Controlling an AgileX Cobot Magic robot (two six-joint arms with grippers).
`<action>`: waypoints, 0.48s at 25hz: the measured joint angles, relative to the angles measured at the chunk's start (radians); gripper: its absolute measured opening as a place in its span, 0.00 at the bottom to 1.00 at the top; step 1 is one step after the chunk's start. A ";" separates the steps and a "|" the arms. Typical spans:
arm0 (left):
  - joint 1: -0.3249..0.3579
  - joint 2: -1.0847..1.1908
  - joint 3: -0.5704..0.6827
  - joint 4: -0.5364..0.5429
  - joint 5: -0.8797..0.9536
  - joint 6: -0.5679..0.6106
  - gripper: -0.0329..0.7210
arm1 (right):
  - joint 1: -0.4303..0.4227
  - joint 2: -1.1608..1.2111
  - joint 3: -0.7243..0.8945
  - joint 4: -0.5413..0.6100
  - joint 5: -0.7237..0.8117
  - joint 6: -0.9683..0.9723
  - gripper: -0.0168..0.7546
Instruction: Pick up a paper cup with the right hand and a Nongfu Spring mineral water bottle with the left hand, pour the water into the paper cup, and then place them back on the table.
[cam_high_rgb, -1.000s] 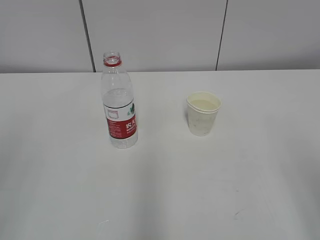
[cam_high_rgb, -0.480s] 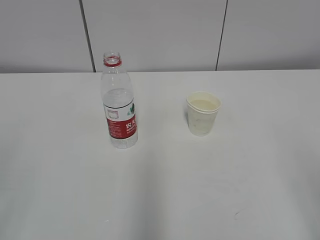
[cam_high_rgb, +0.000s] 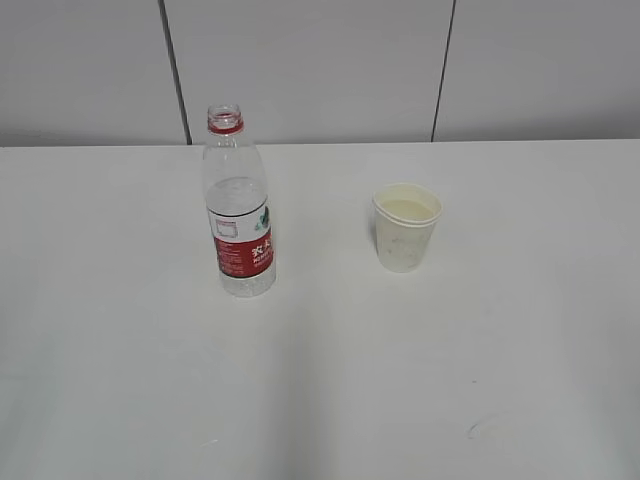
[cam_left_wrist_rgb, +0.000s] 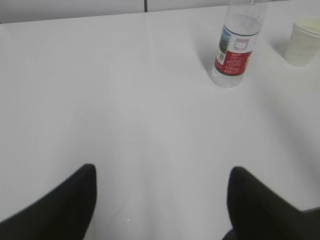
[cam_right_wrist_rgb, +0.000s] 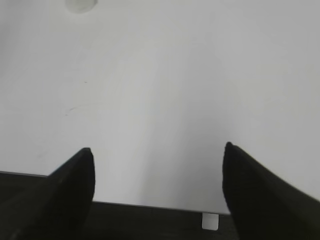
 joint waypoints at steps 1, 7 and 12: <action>0.000 0.000 0.000 0.000 0.000 0.000 0.71 | 0.000 -0.026 0.004 0.000 0.004 -0.002 0.78; 0.000 0.000 0.000 0.000 0.000 0.000 0.71 | 0.000 -0.142 0.015 0.000 0.018 -0.008 0.78; 0.000 0.000 0.000 -0.003 -0.001 0.000 0.71 | 0.000 -0.144 0.015 0.000 0.021 -0.010 0.78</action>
